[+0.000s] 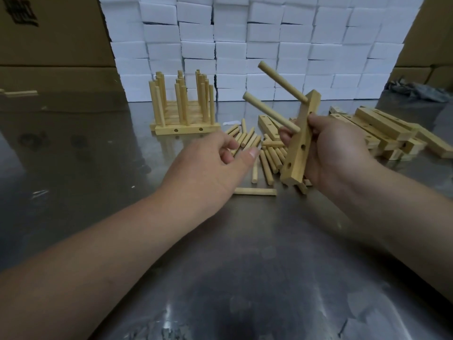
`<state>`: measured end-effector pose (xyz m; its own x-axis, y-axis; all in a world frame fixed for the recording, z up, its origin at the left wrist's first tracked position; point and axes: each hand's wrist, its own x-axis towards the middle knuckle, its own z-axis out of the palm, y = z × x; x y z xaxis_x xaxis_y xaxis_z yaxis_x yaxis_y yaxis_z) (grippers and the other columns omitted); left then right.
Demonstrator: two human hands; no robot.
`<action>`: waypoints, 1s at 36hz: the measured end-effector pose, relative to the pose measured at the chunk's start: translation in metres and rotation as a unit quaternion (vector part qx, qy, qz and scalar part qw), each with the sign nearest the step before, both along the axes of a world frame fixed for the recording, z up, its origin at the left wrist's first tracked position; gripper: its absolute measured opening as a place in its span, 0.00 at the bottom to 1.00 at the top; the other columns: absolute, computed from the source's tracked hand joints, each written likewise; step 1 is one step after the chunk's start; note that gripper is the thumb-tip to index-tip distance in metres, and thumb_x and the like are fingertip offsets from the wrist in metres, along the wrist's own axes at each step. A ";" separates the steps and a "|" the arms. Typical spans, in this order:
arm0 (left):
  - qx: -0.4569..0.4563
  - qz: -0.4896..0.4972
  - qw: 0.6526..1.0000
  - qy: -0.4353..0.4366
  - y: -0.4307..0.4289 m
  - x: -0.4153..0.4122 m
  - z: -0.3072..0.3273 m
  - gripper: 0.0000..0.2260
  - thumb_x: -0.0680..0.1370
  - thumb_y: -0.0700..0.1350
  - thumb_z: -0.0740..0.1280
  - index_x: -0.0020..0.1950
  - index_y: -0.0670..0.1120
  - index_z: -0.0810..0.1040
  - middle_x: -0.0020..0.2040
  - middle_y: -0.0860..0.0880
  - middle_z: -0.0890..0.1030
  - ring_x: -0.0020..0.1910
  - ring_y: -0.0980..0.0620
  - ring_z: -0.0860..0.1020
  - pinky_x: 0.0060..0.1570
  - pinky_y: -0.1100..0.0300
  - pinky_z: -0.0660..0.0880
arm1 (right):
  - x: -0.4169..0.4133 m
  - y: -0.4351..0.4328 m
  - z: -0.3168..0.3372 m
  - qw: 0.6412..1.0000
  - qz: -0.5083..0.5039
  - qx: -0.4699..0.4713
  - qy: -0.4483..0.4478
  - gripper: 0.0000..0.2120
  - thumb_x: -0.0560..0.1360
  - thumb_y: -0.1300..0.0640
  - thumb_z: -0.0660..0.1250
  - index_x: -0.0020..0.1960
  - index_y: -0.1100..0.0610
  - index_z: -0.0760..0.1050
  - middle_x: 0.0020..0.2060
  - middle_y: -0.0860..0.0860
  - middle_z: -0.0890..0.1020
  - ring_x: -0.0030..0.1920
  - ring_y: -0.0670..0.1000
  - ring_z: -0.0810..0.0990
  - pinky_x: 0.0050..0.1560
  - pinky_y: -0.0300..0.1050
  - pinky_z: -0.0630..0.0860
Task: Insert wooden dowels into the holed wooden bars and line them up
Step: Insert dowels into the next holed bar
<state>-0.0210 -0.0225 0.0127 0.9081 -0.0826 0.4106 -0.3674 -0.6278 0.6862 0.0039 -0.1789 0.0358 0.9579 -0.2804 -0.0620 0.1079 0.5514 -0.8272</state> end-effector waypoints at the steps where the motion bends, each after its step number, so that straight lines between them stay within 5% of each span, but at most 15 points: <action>1: 0.005 -0.005 1.000 0.007 -0.001 0.000 -0.001 0.17 0.68 0.64 0.58 0.49 0.57 0.74 0.38 0.56 0.75 0.39 0.62 0.73 0.34 0.63 0.67 | 0.001 0.001 -0.001 1.000 0.005 0.009 -0.001 0.11 0.80 0.62 0.57 0.42 0.66 0.72 0.32 0.58 0.80 0.28 0.50 0.82 0.33 0.40 0.80; 5: 0.061 -0.012 0.998 0.016 -0.001 -0.001 -0.001 0.15 0.68 0.62 0.58 0.47 0.57 0.77 0.39 0.57 0.75 0.40 0.60 0.72 0.35 0.63 0.68 | 0.002 0.002 -0.002 1.000 0.008 0.015 0.016 0.09 0.80 0.62 0.57 0.45 0.66 0.71 0.36 0.59 0.80 0.29 0.51 0.81 0.34 0.42 0.81; 10: 0.283 -0.015 0.959 0.001 0.003 0.004 -0.002 0.14 0.76 0.55 0.61 0.61 0.59 0.75 0.55 0.56 0.74 0.54 0.54 0.71 0.49 0.60 0.68 | 0.002 -0.003 -0.001 0.998 0.003 0.031 0.053 0.07 0.79 0.61 0.58 0.51 0.64 0.72 0.36 0.60 0.81 0.31 0.52 0.82 0.34 0.44 0.81; 13: 0.307 -0.062 0.949 0.028 0.003 0.003 0.000 0.10 0.77 0.54 0.60 0.49 0.56 0.81 0.44 0.55 0.79 0.42 0.57 0.75 0.39 0.63 0.71 | 0.001 -0.002 -0.002 0.998 0.006 0.022 0.060 0.07 0.79 0.61 0.58 0.51 0.64 0.72 0.35 0.59 0.81 0.30 0.52 0.83 0.32 0.43 0.80; 21: 0.365 -0.132 0.921 -0.021 0.001 0.001 0.002 0.09 0.77 0.56 0.60 0.53 0.58 0.78 0.41 0.58 0.74 0.41 0.59 0.72 0.40 0.61 0.72 | 0.000 -0.005 0.000 0.998 0.003 0.017 0.066 0.08 0.80 0.61 0.57 0.50 0.64 0.73 0.24 0.56 0.81 0.27 0.50 0.82 0.29 0.40 0.79; 23: 0.282 -0.120 0.950 -0.051 0.001 -0.001 0.002 0.06 0.76 0.55 0.60 0.46 0.57 0.75 0.39 0.57 0.73 0.37 0.59 0.71 0.34 0.65 0.69 | 0.000 -0.005 0.000 0.998 0.003 0.013 0.065 0.10 0.79 0.61 0.57 0.55 0.66 0.73 0.27 0.57 0.82 0.28 0.51 0.82 0.29 0.40 0.79; 27: -0.027 -0.095 0.995 -0.027 -0.001 -0.008 0.010 0.04 0.71 0.52 0.64 0.38 0.55 0.71 0.35 0.55 0.78 0.34 0.63 0.76 0.31 0.67 0.72 | 0.000 -0.005 -0.001 0.998 0.009 0.016 0.059 0.12 0.80 0.61 0.57 0.59 0.66 0.72 0.26 0.57 0.81 0.28 0.51 0.82 0.29 0.39 0.79; 31: -0.246 -0.159 0.954 0.057 -0.007 -0.013 0.009 0.08 0.73 0.36 0.67 0.41 0.48 0.71 0.32 0.52 0.79 0.31 0.54 0.81 0.34 0.62 0.79 | 0.000 -0.002 -0.003 0.998 0.012 0.005 0.056 0.11 0.80 0.61 0.57 0.57 0.66 0.73 0.24 0.56 0.80 0.28 0.50 0.82 0.29 0.39 0.79; 36: -0.305 -0.180 0.933 0.069 -0.008 -0.011 0.005 0.10 0.73 0.34 0.67 0.42 0.49 0.73 0.30 0.53 0.79 0.28 0.51 0.80 0.33 0.60 0.77 | 0.000 0.001 -0.005 0.998 0.016 -0.020 0.060 0.12 0.80 0.60 0.57 0.54 0.67 0.74 0.26 0.57 0.81 0.28 0.51 0.82 0.28 0.38 0.78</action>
